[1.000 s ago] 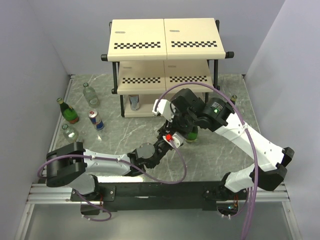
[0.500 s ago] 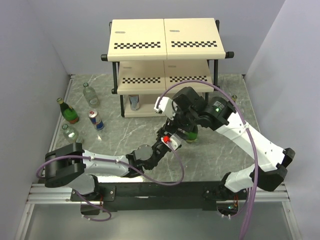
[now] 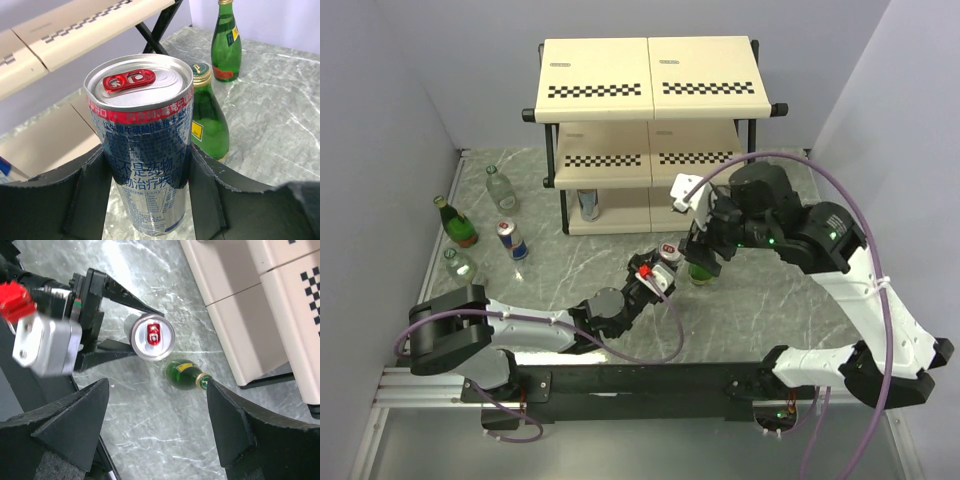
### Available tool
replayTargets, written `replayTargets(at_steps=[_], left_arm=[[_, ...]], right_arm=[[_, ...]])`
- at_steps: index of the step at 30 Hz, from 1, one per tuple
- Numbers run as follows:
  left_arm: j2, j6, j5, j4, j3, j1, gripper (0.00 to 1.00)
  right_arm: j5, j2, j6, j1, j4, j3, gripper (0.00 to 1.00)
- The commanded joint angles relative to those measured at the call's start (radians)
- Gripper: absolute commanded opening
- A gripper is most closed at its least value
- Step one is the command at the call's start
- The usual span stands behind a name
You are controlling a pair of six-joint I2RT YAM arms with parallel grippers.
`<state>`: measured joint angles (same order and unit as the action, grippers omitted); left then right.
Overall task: Place and organize the beverage onto the shelf
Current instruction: Pick up the drink from the center of the board, then adjust the drink.
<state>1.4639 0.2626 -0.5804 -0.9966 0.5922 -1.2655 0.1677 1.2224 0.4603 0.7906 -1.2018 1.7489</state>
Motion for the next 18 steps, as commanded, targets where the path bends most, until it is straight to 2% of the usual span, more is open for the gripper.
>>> replayTargets(at_steps=[1,5,7,10,18], left_arm=[[-0.040,-0.063,0.030,-0.115,-0.015,0.023,0.01],[-0.088,-0.131,0.074,-0.167,-0.060,0.064,0.01],[-0.106,-0.167,0.105,-0.191,-0.089,0.087,0.01],[-0.155,-0.238,0.129,-0.233,-0.137,0.132,0.01],[-0.139,-0.330,0.154,-0.462,-0.255,0.276,0.01]], right_arm=[[0.064,-0.032,-0.006,-0.056,0.048,0.006,0.84],[0.174,-0.095,-0.061,-0.242,0.169,-0.128,0.79],[0.209,-0.113,-0.089,-0.296,0.249,-0.181,0.76],[0.303,-0.139,-0.112,-0.373,0.313,-0.282,0.64],[0.460,-0.267,-0.138,-0.490,0.473,-0.479,0.64]])
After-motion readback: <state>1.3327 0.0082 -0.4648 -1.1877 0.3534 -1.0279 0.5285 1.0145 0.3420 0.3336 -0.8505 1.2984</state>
